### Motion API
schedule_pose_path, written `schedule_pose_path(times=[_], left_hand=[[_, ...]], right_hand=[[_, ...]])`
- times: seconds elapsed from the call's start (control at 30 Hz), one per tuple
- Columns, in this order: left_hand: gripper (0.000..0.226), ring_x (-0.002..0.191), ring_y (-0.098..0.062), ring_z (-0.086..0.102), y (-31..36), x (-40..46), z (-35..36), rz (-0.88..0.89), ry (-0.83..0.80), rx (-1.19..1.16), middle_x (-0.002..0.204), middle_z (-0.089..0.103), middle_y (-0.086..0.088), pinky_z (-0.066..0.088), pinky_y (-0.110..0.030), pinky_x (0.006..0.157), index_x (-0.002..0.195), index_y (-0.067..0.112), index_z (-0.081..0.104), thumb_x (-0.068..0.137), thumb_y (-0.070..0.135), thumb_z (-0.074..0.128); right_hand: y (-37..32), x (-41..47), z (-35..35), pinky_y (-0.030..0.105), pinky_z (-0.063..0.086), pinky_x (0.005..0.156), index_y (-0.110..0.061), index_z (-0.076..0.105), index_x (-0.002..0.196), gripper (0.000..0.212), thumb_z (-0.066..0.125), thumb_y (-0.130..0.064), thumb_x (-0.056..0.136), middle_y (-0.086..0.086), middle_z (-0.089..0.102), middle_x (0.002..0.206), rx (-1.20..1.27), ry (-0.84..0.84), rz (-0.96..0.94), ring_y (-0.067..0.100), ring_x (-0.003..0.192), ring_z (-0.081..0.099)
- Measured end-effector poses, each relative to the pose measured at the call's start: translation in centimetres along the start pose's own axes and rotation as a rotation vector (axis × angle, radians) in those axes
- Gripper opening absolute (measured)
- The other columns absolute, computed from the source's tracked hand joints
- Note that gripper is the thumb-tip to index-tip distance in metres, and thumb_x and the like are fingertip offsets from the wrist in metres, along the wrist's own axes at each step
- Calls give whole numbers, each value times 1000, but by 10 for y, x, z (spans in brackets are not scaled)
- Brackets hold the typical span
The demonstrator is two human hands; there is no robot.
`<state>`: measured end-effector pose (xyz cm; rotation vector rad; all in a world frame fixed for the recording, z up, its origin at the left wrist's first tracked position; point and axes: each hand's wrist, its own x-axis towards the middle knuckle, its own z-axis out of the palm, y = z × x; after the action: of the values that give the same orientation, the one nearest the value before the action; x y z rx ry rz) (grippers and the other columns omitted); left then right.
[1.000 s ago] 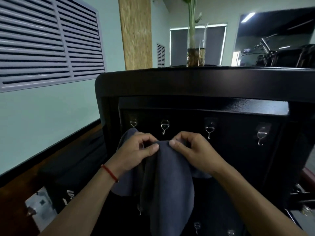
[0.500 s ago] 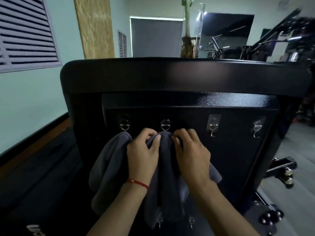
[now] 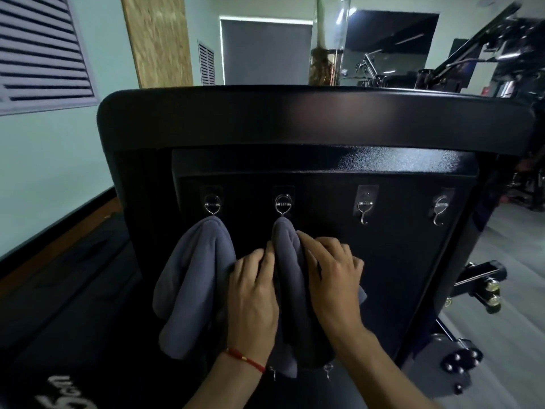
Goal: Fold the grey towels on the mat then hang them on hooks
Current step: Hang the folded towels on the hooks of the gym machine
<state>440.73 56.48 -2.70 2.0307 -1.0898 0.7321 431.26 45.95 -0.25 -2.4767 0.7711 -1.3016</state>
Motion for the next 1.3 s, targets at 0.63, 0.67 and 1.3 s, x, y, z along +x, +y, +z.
schedule_pose_path(times=[0.63,0.67,1.3], left_hand=[[74,144,14,18,28,-58,-26,-208,-270,-409,158,18,34,25,-10,116,156,45,13,97,46,58],[71,142,20,13,18,-70,-23,-222,-302,-348,160,17,27,27,-12,116,156,43,12,100,39,55],[50,144,-29,38,30,-80,-11,144,-35,-38,158,39,-9,39,-50,113,138,18,61,89,5,61]], right_hand=[[44,-15,-33,31,51,100,-57,41,138,46,32,-72,95,-23,59,130,719,-790,302,0,117,59],[41,-18,-32,31,50,100,-60,37,139,50,31,-78,92,-23,56,134,688,-845,301,1,119,56],[65,-84,-37,32,41,114,-37,14,160,68,34,-65,101,-14,27,161,290,-677,177,4,139,39]])
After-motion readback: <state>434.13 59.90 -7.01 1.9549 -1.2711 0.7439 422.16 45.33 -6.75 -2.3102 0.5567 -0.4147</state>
